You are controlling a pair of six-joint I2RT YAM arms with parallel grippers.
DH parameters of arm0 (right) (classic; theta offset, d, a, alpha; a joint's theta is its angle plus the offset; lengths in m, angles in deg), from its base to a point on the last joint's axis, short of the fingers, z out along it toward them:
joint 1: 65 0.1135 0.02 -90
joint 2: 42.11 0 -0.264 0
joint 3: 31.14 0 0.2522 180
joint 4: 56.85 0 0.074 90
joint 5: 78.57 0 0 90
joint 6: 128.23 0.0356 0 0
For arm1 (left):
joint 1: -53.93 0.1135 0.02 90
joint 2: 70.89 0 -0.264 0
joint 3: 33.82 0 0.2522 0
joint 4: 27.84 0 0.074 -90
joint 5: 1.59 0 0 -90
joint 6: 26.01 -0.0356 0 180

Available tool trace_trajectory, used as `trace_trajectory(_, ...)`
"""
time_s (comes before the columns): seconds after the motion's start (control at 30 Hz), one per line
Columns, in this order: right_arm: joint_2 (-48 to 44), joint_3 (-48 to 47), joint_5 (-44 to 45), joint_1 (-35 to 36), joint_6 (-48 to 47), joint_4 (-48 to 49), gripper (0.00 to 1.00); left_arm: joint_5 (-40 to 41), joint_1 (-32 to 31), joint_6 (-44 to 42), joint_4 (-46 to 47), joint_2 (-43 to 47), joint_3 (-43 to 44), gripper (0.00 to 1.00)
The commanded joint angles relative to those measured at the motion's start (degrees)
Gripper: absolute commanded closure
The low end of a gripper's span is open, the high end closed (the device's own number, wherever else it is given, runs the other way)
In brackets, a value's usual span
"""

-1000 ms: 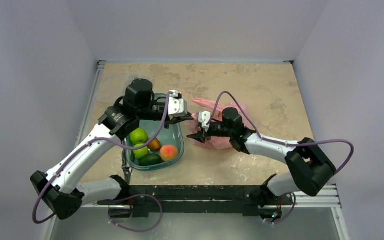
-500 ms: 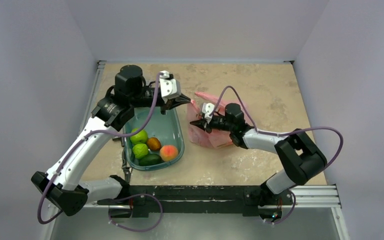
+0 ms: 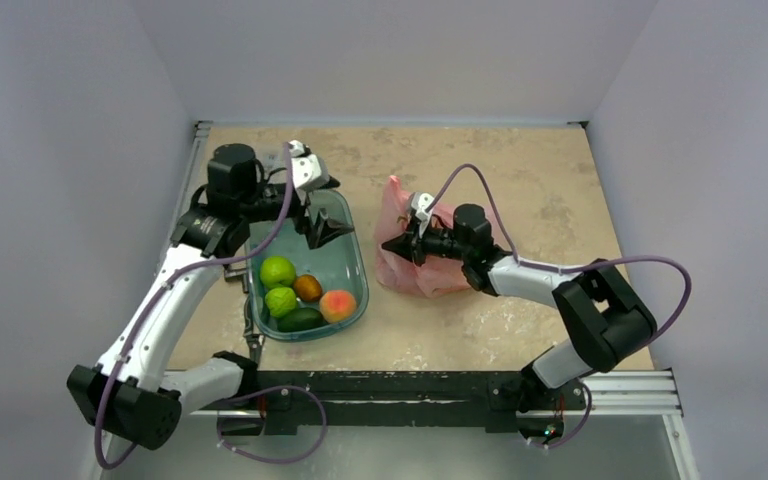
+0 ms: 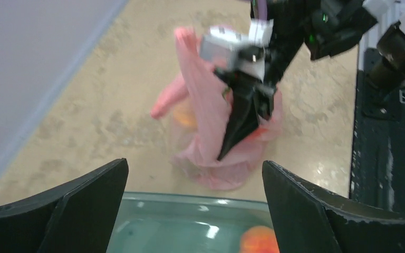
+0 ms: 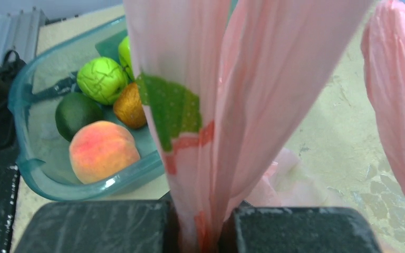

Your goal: Place the fake fruits into the plastic bag and tie a complex knot

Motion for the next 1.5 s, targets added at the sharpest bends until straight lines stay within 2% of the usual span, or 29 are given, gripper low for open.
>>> trace_trajectory(0.0,-2.21,-2.91,-2.61,-0.68,7.54,2.85,1.0,-6.74,0.59,1.28,1.44,-4.99,-6.15,0.01)
trace_trajectory(0.2,-4.1,-1.76,-3.81,-0.73,8.58,1.16,1.0,-7.71,-0.92,14.49,19.09,-15.36,-6.14,0.2)
trace_trajectory(0.5,-4.95,-1.1,-3.67,-0.72,6.86,-0.28,1.0,-12.57,-6.39,15.82,28.43,-23.22,-5.37,0.33)
trace_trajectory(0.6,-4.82,-1.0,-3.52,-0.73,6.58,-0.37,1.0,-13.2,-6.83,16.17,29.08,-24.38,-4.56,0.47)
trace_trajectory(0.67,-4.85,-0.92,-3.54,-0.72,6.45,-0.37,1.0,-13.65,-6.85,16.63,29.5,-24.97,-4.15,0.67)
trace_trajectory(0.7,-5.02,-1.01,-3.68,-0.73,6.39,-0.62,0.97,-14.09,-6.8,16.43,28.85,-25.24,-3.76,0.8)
trace_trajectory(0.73,-5.36,-1.09,-3.94,-0.71,6.24,-1.34,0.91,-14.31,-6.79,15.77,27.71,-25.45,-3.49,0.88)
trace_trajectory(0.8,-6.78,-1.72,-3.86,-0.9,5.21,-4.46,0.73,-13.67,-6.79,13.32,25.59,-24.98,-3.69,1.0)
trace_trajectory(0.9,-11.06,-4.26,-3.79,-3.29,1.68,-14.07,0.39,-13.05,-6.48,8.98,21.37,-23.66,-4.05,1.0)
trace_trajectory(0.97,-14.82,-6.3,-3.91,-4.96,-0.55,-21.32,0.27,-13.21,-5.9,8.7,20.97,-23.48,-4.28,1.0)
trace_trajectory(1.1,-22.68,-11.1,-4.22,-8.05,-2.87,-35.46,0.2,-13.14,-5.47,4.76,18.91,-23.27,-4.03,1.0)
trace_trajectory(1.2,-26.49,-14.85,-4.45,-13.36,-2.78,-44.11,0.12,-13.03,-5.47,2.03,16.68,-23.02,-3.88,1.0)
trace_trajectory(1.3,-25.09,-18.61,-0.44,-16.53,-8.75,-53.77,0.06,-12.73,-5.55,0.55,15.72,-22.65,-3.67,1.0)
trace_trajectory(1.37,-23.32,-18.55,1.36,-17.41,-12.48,-55.4,0.01,-12.67,-5.66,0.4,15.59,-22.77,-3.2,1.0)
trace_trajectory(1.47,-19.1,-19.39,1.3,-17.44,-18.49,-56.75,0.01,-12.51,-6.1,-0.83,14.19,-23.11,-2.06,1.0)
